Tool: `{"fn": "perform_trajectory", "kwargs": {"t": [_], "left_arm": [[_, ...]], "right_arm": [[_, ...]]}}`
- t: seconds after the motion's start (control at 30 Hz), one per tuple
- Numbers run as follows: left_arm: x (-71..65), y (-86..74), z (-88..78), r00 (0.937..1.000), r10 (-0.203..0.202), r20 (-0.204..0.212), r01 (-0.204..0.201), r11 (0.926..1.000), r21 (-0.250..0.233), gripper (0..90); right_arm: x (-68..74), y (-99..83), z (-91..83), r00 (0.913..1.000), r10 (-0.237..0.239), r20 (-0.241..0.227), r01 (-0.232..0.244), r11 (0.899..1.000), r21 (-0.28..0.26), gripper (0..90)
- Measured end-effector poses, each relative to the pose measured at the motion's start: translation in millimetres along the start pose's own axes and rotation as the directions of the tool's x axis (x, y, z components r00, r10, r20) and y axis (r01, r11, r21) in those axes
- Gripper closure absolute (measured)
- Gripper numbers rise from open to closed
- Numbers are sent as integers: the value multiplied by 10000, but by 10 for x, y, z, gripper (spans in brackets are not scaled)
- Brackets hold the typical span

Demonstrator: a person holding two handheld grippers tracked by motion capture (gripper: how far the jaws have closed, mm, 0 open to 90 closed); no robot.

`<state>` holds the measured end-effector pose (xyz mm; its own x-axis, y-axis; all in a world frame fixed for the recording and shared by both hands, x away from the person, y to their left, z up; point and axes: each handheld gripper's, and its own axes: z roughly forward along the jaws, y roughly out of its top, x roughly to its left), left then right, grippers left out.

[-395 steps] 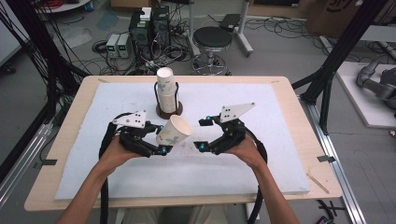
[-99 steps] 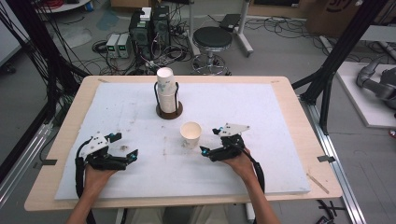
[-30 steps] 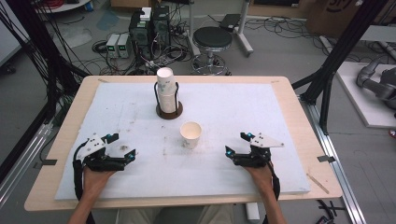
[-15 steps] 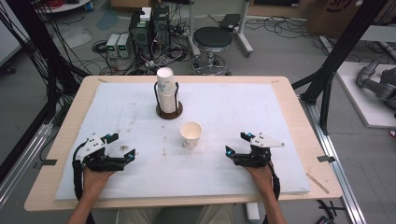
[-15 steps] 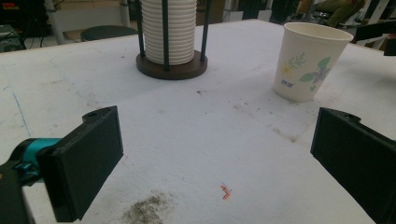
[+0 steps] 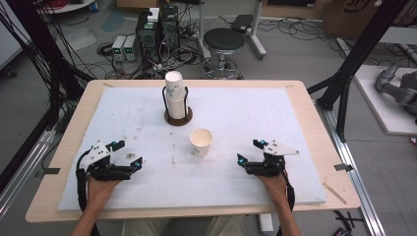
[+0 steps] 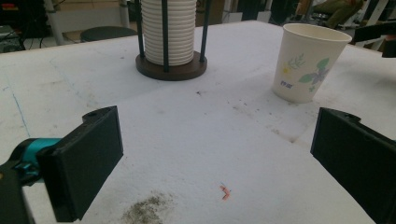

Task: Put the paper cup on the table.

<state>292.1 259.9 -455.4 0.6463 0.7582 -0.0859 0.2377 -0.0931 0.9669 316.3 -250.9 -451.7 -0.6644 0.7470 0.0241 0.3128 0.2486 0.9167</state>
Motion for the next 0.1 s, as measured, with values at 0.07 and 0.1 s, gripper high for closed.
{"fn": "perform_trajectory", "kwargs": {"t": [0.07,0.1], "left_arm": [[0,0,0,10000,-7,-8,7,10000,-6,22],[0,0,0,10000,-5,0,5,10000,-4,22]], "right_arm": [[2,0,-1,10000,22,-9,-22,10000,11,154],[0,0,0,10000,0,2,0,10000,-6,154]]}}
